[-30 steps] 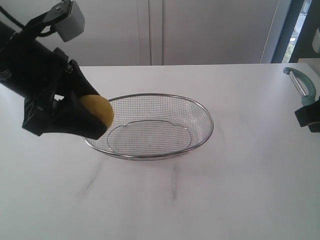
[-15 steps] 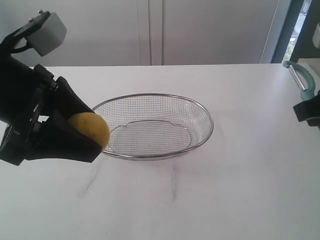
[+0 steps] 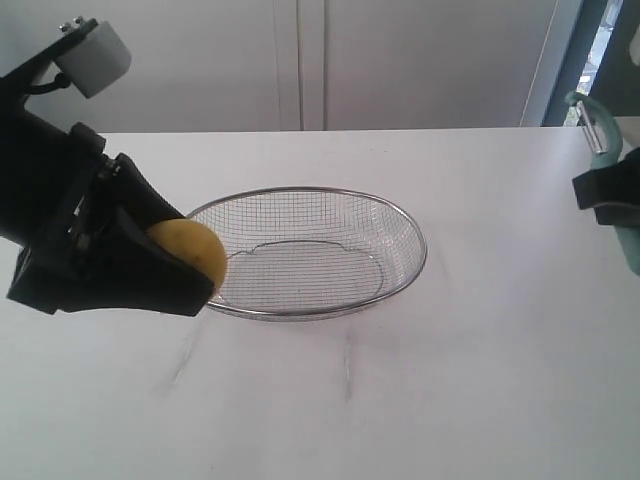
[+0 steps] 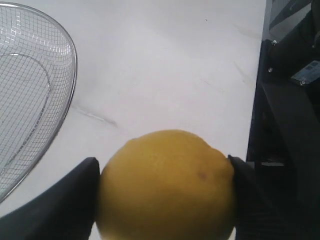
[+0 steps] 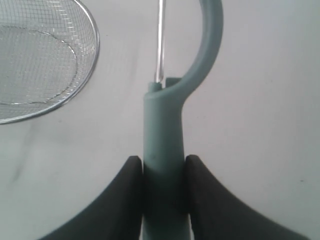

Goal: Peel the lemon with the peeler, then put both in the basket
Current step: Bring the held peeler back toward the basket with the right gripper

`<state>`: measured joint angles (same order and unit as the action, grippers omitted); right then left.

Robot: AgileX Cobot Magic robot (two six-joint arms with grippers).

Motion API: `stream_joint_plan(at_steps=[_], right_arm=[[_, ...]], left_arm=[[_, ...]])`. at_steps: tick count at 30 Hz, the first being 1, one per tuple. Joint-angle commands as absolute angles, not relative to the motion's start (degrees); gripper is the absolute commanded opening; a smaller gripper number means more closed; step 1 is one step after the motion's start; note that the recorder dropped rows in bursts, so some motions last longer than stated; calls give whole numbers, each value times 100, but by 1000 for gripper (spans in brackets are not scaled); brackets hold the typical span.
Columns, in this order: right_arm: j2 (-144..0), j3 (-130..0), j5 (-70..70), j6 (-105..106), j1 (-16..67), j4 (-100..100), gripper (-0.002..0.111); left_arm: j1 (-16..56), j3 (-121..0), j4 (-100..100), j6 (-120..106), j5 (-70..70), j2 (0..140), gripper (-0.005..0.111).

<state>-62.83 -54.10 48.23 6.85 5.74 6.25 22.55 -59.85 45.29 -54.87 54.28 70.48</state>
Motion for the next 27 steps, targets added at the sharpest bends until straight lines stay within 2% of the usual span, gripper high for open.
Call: stream_joint_plan(at_steps=[1,15,27], right_arm=[[-6246,-5364,4872,724,537,1311,0],[-6246,-5364,5113,1232,537,2133,0],[-6467,-4804,5286,2870,537,3921,0]], left_arm=[[2237,-5808,4832,-5077,5162,6978,0],[2237,-5714,4837,-5093,4889,6978,0],[2237,-5714,4837,-5093,4723,6978,0]])
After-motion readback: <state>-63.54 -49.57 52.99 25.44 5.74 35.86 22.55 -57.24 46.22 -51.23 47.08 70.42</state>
